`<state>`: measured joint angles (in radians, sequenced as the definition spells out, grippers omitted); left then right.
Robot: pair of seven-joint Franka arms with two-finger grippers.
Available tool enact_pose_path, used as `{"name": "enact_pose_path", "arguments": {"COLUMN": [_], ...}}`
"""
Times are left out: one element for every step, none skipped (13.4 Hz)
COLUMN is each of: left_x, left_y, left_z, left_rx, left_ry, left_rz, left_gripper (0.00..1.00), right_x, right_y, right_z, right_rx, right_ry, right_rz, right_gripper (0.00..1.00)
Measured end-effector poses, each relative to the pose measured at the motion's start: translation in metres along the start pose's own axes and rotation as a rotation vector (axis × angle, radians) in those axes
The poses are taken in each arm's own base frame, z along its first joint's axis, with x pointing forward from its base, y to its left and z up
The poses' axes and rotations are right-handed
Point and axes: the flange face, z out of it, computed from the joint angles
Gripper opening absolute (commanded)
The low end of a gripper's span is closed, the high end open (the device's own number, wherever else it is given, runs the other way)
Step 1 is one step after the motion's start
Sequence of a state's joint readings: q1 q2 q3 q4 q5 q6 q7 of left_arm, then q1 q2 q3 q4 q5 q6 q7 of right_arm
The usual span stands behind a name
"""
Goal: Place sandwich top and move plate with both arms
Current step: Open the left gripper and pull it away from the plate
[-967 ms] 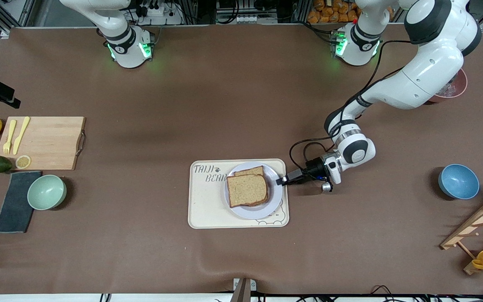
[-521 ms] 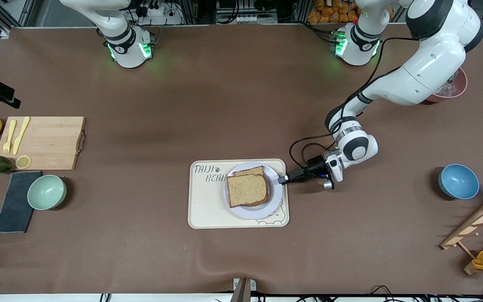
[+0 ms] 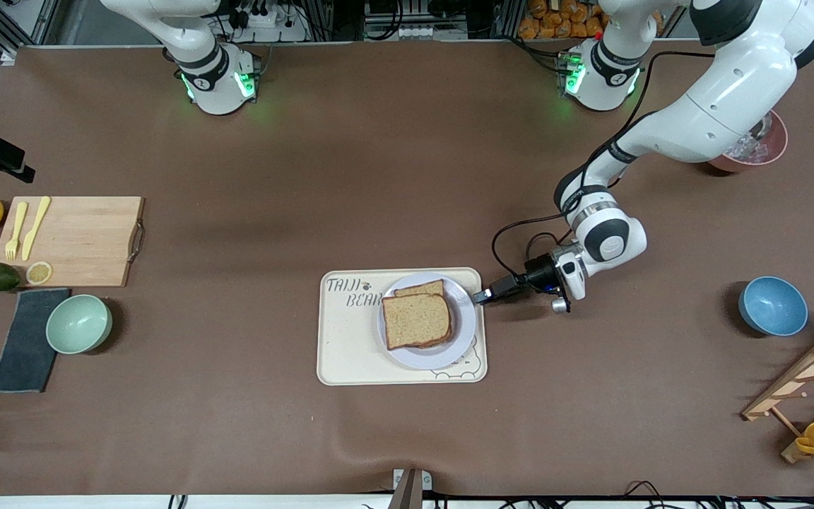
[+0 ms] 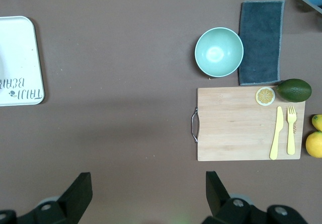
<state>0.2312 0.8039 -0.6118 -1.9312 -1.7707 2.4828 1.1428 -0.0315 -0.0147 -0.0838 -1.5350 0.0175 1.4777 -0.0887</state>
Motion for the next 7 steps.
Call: {"name": "enact_pose_path", "arguments": {"left_x": [-0.001,-0.001,-0.002,-0.003,-0.003,-0.001,0.002], "left_y": [0.003,0.006,0.011,0.018,0.028,0.041,0.056], "left_z": [-0.004,-0.008,-0.012,-0.016,-0.02,-0.026,-0.031], "left_rx": [0.005,0.01,0.015,0.021,0.034,0.054,0.082], "left_ry": [0.002,0.003,0.003,0.001,-0.014,-0.036,-0.062], "left_rz": [0.005,0.011,0.017,0.021,0.025,0.029,0.03], "left_gripper": [0.51,0.51,0.5,0.5,0.5,0.5,0.5], "right_x": [0.0,0.0,0.0,0.0,0.001,0.001,0.001], "right_y": [0.0,0.0,0.0,0.0,0.0,0.0,0.0], "right_z": [0.0,0.0,0.0,0.001,0.001,0.002,0.002], "right_rx": [0.0,0.0,0.0,0.0,0.0,0.0,0.0], "right_ry": [0.0,0.0,0.0,-0.001,-0.002,-0.003,-0.004], "right_rz": [0.0,0.0,-0.001,-0.001,-0.001,-0.001,-0.001], "right_gripper": [1.0,1.0,1.0,1.0,1.0,1.0,1.0]}}
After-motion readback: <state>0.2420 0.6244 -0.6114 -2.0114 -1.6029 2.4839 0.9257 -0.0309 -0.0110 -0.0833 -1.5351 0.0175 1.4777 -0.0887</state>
